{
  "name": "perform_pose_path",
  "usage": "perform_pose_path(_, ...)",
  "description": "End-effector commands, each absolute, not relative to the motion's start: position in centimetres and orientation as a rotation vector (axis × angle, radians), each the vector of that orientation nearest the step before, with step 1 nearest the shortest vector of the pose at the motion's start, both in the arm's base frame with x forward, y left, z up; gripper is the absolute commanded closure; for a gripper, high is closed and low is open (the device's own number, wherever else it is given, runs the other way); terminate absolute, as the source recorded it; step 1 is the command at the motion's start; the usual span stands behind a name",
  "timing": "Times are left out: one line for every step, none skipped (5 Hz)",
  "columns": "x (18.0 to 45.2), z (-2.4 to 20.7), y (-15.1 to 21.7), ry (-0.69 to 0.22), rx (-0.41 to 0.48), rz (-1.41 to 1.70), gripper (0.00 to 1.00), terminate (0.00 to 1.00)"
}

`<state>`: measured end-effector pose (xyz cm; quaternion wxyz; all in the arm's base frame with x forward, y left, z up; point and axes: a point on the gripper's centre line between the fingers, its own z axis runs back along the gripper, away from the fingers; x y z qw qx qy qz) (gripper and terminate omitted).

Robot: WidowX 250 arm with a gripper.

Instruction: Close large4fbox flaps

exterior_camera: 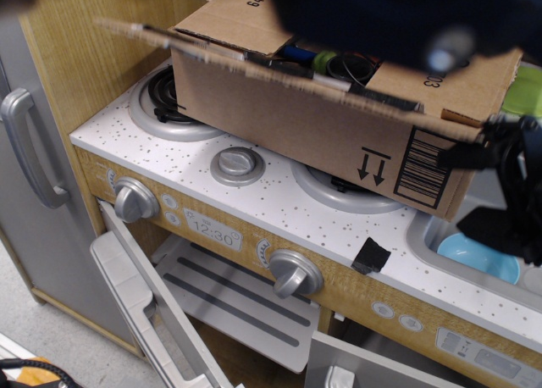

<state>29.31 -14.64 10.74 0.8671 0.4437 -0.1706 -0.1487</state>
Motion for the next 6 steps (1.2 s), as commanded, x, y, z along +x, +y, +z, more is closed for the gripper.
perform_pose_path(33.7,16.3,-12.7,-0.473,0.961,-0.346,0.00,0.00)
perform_pose_path(35.1,16.7,-12.1,-0.539,0.945,-0.390,0.00,0.00)
perform_pose_path(36.2,16.0,-11.0,-0.639,0.826,-0.396,0.00,0.00)
perform_pose_path(37.1,14.7,-10.4,-0.696,0.671,-0.388,0.00,0.00)
perform_pose_path(37.8,13.5,-9.4,-0.693,0.518,-0.371,0.00,0.00)
perform_pose_path(38.1,12.4,-9.3,-0.712,0.402,-0.334,0.00,0.00)
